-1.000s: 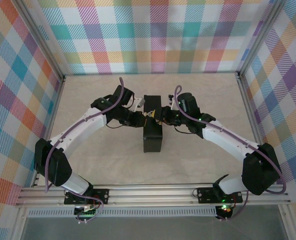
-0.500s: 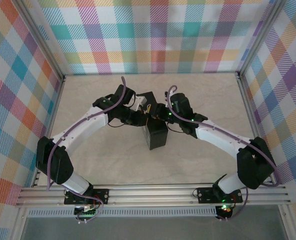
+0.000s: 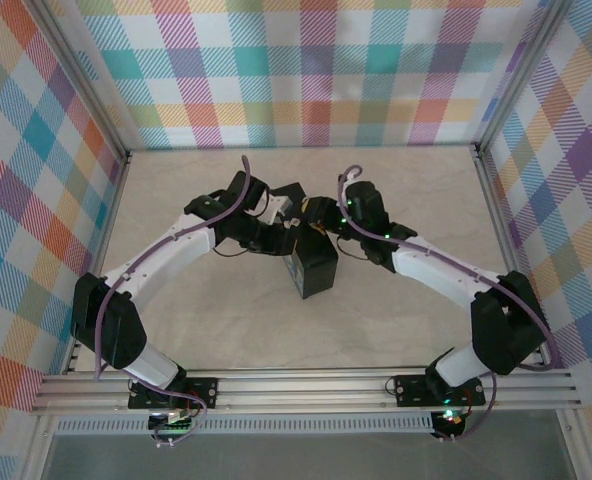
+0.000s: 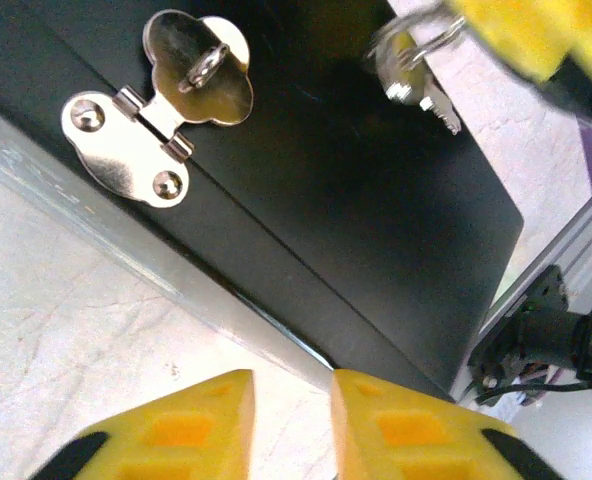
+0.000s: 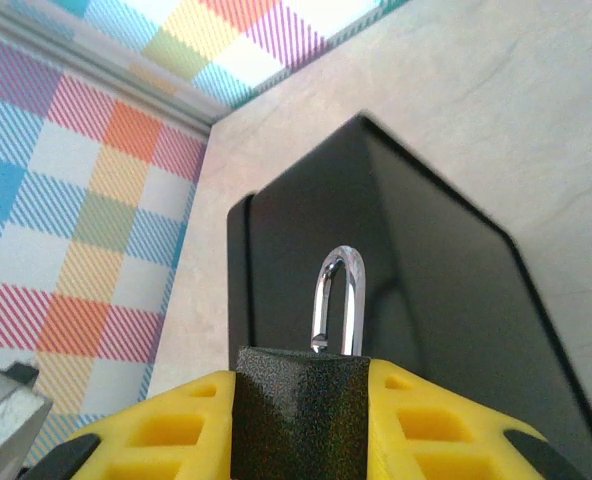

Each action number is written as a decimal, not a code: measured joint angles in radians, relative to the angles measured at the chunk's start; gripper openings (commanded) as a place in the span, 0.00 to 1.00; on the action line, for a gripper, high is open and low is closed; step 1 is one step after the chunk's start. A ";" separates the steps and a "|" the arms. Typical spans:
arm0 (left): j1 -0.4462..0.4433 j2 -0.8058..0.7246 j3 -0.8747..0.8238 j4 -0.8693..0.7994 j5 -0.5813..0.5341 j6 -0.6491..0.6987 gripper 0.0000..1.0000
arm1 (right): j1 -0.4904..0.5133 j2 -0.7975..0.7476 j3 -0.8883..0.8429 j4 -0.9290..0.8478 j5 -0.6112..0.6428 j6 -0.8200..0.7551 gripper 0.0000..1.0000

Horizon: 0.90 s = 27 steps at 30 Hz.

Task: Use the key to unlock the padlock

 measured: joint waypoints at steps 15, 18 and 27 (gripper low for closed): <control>0.041 -0.024 0.027 -0.005 -0.171 0.014 0.47 | -0.306 -0.152 -0.278 -0.182 -0.002 -0.160 0.21; 0.052 -0.024 0.027 0.000 -0.229 0.025 0.47 | -0.328 -0.117 -0.338 -0.203 0.022 -0.180 0.22; 0.062 -0.037 0.038 0.002 -0.313 0.044 0.47 | -0.367 -0.003 -0.353 -0.202 0.060 -0.225 0.44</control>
